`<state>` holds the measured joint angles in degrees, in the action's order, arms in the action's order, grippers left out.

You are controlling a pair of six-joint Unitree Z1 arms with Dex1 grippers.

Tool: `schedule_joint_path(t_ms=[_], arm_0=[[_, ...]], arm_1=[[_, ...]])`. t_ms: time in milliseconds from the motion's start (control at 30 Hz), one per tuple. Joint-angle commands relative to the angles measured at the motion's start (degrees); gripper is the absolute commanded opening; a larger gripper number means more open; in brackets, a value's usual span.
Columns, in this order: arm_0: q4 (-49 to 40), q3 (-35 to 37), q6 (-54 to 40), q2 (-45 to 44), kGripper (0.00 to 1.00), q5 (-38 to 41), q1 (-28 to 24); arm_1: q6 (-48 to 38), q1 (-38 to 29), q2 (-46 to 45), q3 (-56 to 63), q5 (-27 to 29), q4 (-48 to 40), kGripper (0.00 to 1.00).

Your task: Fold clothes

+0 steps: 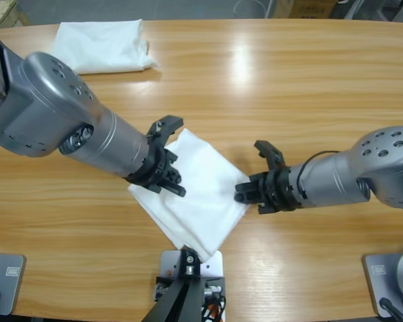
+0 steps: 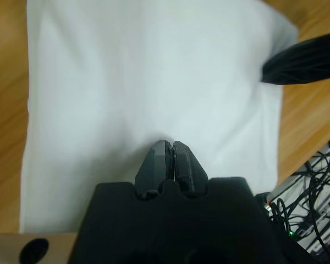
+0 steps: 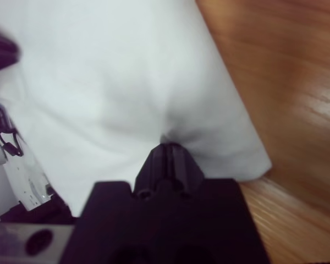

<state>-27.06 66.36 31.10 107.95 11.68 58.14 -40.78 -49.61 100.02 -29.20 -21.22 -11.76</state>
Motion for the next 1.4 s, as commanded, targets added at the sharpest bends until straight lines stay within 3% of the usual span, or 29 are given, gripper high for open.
schedule_joint_path(t_ms=[33,367,533,667,900,1033,1200,1400], arm_0=[[1.26,-10.46,7.85,-0.11,0.0,-2.36,-0.46],[4.82,-16.7,10.94,-2.89,0.0,-2.62,-1.15],[4.65,-16.98,10.19,-18.13,0.0,-2.82,-1.83],[4.58,-15.07,8.89,-24.21,0.0,-2.89,-3.68],[6.07,-6.56,3.49,-12.14,0.0,-0.37,-4.79],[6.12,0.86,1.58,-4.33,0.0,1.3,-4.79],[6.05,8.42,1.33,3.83,0.0,4.32,-4.7],[5.88,9.93,1.4,7.76,0.0,5.45,-4.26]], arm_1=[[-0.62,0.57,3.09,4.66,0.13,0.95,0.0],[-0.62,0.57,2.46,5.17,0.04,1.59,0.0],[-0.25,0.57,0.45,5.24,0.44,3.29,0.0],[1.48,0.57,-7.88,0.87,1.27,13.58,0.0],[3.04,0.57,-13.66,-10.75,1.38,28.32,0.0],[3.32,0.57,-15.74,-12.39,1.6,30.82,0.0],[3.78,-0.31,-13.01,-12.33,-2.47,26.5,0.0],[0.95,-4.95,-6.74,-9.73,-3.21,14.81,0.0]])
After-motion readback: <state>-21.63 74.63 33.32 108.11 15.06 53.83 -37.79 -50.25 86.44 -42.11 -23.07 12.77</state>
